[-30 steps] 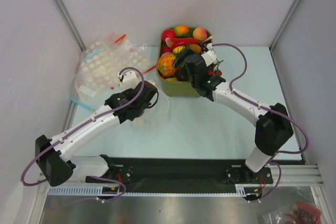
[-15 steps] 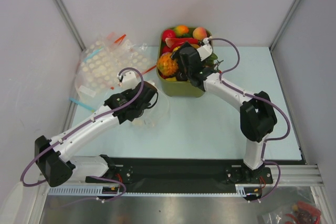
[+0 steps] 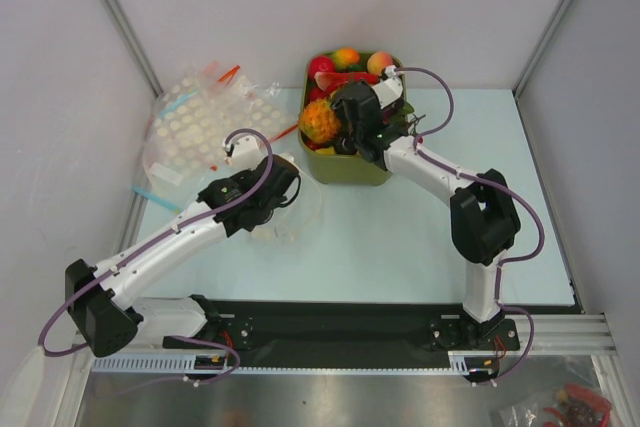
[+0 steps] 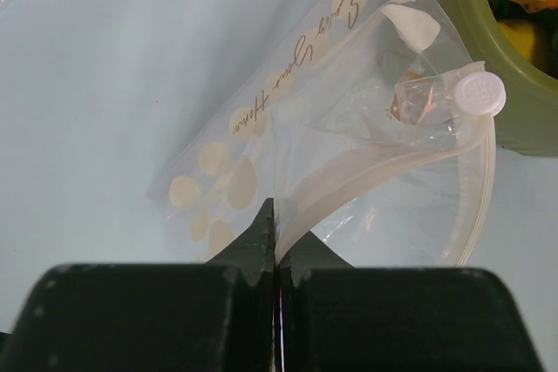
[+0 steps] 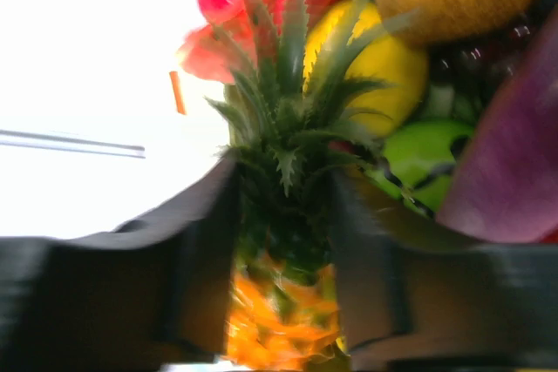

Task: Place the food in the zip-top bag and seal the zipper
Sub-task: Pick up the fake fruit from the bin.

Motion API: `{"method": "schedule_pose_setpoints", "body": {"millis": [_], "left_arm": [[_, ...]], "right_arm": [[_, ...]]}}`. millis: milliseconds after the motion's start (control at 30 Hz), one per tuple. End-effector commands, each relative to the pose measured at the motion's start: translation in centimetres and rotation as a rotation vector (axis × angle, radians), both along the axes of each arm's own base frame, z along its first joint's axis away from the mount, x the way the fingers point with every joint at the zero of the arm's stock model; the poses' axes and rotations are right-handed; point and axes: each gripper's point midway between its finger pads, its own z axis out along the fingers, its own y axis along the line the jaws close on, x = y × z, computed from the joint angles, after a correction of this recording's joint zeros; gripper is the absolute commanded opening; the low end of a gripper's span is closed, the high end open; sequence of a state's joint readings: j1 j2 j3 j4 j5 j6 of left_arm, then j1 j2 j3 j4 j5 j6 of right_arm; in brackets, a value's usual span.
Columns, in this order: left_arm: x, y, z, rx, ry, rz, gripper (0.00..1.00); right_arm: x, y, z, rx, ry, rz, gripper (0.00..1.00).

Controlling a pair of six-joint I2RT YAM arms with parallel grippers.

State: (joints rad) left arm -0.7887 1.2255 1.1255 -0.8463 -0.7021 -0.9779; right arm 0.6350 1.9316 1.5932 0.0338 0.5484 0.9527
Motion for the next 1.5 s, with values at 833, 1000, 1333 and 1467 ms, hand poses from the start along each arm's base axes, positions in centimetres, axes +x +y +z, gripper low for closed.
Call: {"method": "schedule_pose_setpoints", "body": {"millis": [833, 1000, 1333, 1467], "left_arm": [[0.2, 0.3, 0.9, -0.021, -0.033, 0.019, 0.0], [0.2, 0.2, 1.0, -0.026, -0.033, 0.015, 0.01], [0.2, -2.5, 0.6, -0.073, 0.026, -0.093, 0.0], [-0.3, -4.5, 0.6, -0.122, 0.046, -0.177, 0.0]], "right_arm": [[-5.6, 0.2, 14.6, 0.03, -0.389, 0.063, 0.0], [-7.5, -0.9, 16.1, 0.033, -0.414, 0.059, 0.0], [-16.2, -6.8, 17.5, 0.009, -0.429, 0.021, 0.0], [-20.2, -9.0, 16.8, 0.012, -0.426, 0.035, 0.0]]}}
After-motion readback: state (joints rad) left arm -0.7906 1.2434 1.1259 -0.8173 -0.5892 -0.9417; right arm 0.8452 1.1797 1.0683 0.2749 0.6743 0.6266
